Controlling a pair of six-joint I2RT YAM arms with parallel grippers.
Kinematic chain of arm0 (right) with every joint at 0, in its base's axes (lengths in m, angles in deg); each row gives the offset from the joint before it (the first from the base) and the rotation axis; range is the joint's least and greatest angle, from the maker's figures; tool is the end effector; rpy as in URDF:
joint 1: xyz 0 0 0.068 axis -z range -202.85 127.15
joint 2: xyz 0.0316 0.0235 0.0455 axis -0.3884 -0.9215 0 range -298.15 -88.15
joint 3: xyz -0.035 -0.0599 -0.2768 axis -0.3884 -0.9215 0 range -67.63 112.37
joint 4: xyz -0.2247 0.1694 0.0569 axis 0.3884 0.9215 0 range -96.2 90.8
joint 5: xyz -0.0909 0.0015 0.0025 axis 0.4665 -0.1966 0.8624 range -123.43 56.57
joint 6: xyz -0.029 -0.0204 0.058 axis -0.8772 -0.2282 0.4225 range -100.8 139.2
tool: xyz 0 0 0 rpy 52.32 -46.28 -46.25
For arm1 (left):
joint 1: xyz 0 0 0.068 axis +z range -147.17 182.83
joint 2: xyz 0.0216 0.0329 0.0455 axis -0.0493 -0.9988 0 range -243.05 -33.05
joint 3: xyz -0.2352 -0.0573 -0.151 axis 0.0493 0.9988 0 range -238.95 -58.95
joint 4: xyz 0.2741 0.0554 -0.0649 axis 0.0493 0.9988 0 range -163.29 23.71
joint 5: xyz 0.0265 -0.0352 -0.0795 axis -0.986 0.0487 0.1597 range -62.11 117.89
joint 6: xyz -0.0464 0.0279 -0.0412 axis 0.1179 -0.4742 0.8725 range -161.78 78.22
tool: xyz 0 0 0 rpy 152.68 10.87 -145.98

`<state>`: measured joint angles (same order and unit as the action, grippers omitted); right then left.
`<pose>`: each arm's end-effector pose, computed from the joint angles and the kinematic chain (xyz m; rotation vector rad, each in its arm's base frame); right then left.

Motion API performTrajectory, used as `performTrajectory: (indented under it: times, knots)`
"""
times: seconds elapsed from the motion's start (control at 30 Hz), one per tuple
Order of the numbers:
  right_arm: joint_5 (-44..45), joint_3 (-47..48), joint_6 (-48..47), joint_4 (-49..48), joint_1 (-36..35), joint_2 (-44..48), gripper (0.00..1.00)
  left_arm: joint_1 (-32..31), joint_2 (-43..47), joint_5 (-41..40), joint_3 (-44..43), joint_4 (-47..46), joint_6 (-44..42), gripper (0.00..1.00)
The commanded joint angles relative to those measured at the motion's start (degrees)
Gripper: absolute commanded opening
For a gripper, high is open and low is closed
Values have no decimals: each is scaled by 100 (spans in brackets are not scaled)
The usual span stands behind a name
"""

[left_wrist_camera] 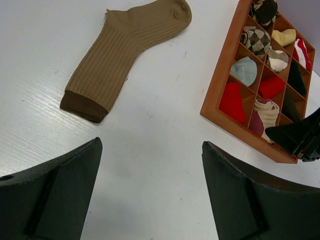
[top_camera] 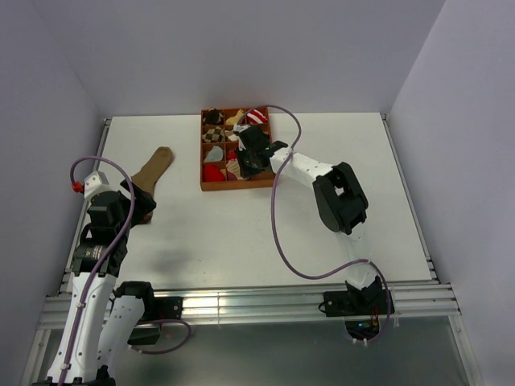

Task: Roll the socks
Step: Place the sock in the storage box.

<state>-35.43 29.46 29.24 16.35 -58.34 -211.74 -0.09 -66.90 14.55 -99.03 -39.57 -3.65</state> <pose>0.4287 0.3081 0.1794 -0.5588 2.4023 0.3960 0.1673 0.0042 0.2982 -0.7543 1.8987 -0.2105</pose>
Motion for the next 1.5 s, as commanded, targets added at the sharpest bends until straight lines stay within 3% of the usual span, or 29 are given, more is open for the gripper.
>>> performTrajectory:
  times: [0.0, 0.4, 0.77, 1.03, 1.47]
  knots:
    - [596, 28, -134, 672, 200, -490, 27, 28, 53, 16, 26, -172, -122, 86]
    - [-361, -78, -135, 391, 130, 203, 31, 28, 62, 42, 26, -172, -122, 86]
    - [-415, 450, 112, -109, 130, 617, 34, 28, 36, 60, 26, -181, -130, 86]
    - [-687, 844, 235, -497, 121, 179, 33, 28, -26, 78, 17, -181, -139, 86]
    - [-978, 1971, 489, 566, 121, -1272, 31, 28, -17, 69, 26, -190, -139, 86]
